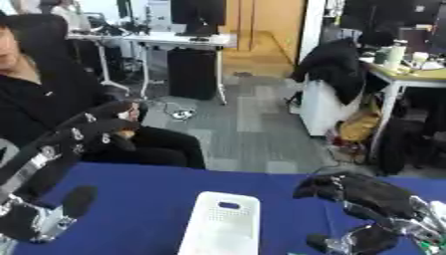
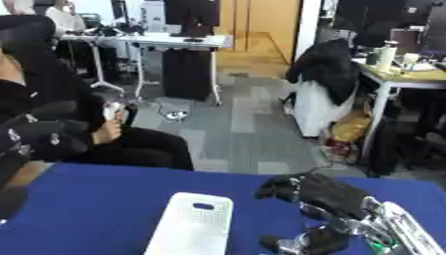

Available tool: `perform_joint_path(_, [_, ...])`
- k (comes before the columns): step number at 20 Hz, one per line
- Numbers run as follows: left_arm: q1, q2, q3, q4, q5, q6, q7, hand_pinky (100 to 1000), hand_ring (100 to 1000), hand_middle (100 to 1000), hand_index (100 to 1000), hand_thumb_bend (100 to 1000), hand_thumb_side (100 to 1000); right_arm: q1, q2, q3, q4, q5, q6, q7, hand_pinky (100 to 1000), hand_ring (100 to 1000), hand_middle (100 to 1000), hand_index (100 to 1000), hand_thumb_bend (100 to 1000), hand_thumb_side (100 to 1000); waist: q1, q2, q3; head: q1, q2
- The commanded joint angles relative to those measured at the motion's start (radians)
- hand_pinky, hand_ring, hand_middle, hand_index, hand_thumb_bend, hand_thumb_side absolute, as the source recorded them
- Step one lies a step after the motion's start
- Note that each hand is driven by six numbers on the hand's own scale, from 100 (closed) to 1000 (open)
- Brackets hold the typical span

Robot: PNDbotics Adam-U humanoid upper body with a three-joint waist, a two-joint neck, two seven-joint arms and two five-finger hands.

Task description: Pick up objects on the table and place them in the box.

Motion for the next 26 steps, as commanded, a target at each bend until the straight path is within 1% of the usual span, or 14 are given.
perform_joint_path(1, [-0.016,0.024,0.014,-0.011,-0.008,-0.004,0.0,692,894,974,928,100,682,-0.011,-0.064,0.008,0.038,0.007,-0.017,-0.026,763,772,831,919,467,1000,0.0,-0.014,-0.002,0.003,0.025])
perform_joint_path(2, [-0.016,0.024,0.015,-0.01,-0.01,-0.002,0.002,692,894,974,928,100,682,-0.009,-0.075,0.012,0.051,0.003,-0.024,-0.027,766,773,830,919,462,1000,-0.001,-0.016,-0.002,0.002,0.041])
perform_joint_path(3, [-0.016,0.025,0.016,-0.009,-0.012,0.0,0.006,692,894,974,928,100,682,-0.008,-0.085,0.014,0.061,0.0,-0.029,-0.028,769,774,827,915,460,1000,-0.002,-0.018,-0.002,0.006,0.073])
perform_joint_path(4, [-0.016,0.025,0.017,-0.009,-0.014,0.002,0.01,692,894,974,928,100,682,-0.008,-0.092,0.016,0.069,-0.002,-0.033,-0.031,771,775,828,916,458,1000,-0.003,-0.02,-0.003,0.01,0.096])
perform_joint_path(5, [-0.016,0.025,0.019,-0.008,-0.017,0.005,0.015,692,894,974,928,100,682,-0.007,-0.099,0.018,0.074,-0.002,-0.036,-0.035,774,776,828,915,455,1000,-0.004,-0.021,-0.003,0.023,0.133])
perform_joint_path(7, [-0.014,0.026,0.021,-0.008,-0.023,0.01,0.025,692,894,974,928,100,682,-0.007,-0.106,0.019,0.081,0.001,-0.04,-0.045,777,777,827,912,455,1000,-0.005,-0.023,-0.005,0.044,0.188])
perform_joint_path(9, [-0.011,0.028,0.02,-0.007,-0.029,0.013,0.031,691,895,974,928,100,681,-0.007,-0.113,0.023,0.09,0.007,-0.043,-0.054,786,783,830,911,458,1000,-0.006,-0.023,-0.007,0.067,0.233])
perform_joint_path(12, [-0.008,0.03,0.019,-0.004,-0.037,0.015,0.033,691,896,974,928,100,681,-0.014,-0.124,0.031,0.112,0.018,-0.048,-0.069,805,793,836,913,459,1000,-0.008,-0.023,-0.009,0.096,0.284])
perform_joint_path(13, [-0.007,0.03,0.019,-0.003,-0.038,0.015,0.033,691,896,974,928,100,681,-0.016,-0.128,0.034,0.12,0.019,-0.048,-0.078,812,796,839,915,460,1000,-0.009,-0.022,-0.009,0.103,0.296])
perform_joint_path(14, [-0.007,0.03,0.019,-0.002,-0.039,0.015,0.033,691,896,974,928,100,681,-0.018,-0.131,0.037,0.127,0.019,-0.049,-0.088,810,795,838,914,446,1000,-0.009,-0.022,-0.009,0.106,0.302])
perform_joint_path(15, [-0.007,0.031,0.018,-0.001,-0.04,0.015,0.032,691,896,974,928,100,681,-0.02,-0.136,0.04,0.133,0.017,-0.049,-0.097,826,803,844,919,456,1000,-0.01,-0.022,-0.009,0.109,0.307])
perform_joint_path(18, [-0.006,0.032,0.017,0.001,-0.041,0.014,0.03,691,896,974,928,100,681,-0.026,-0.149,0.052,0.145,0.006,-0.051,-0.124,834,808,844,918,455,1000,-0.011,-0.023,-0.009,0.112,0.313])
perform_joint_path(23, [-0.008,0.031,0.014,0.002,-0.039,0.013,0.027,691,896,974,928,100,681,-0.046,-0.159,0.079,0.163,0.007,-0.053,-0.138,862,831,846,920,453,1000,-0.012,-0.025,-0.007,0.104,0.304])
perform_joint_path(26, [-0.008,0.03,0.013,0.003,-0.039,0.013,0.025,691,896,974,928,100,681,-0.066,-0.157,0.105,0.194,0.012,-0.03,-0.144,862,827,836,913,448,1000,-0.012,-0.026,-0.003,0.101,0.299])
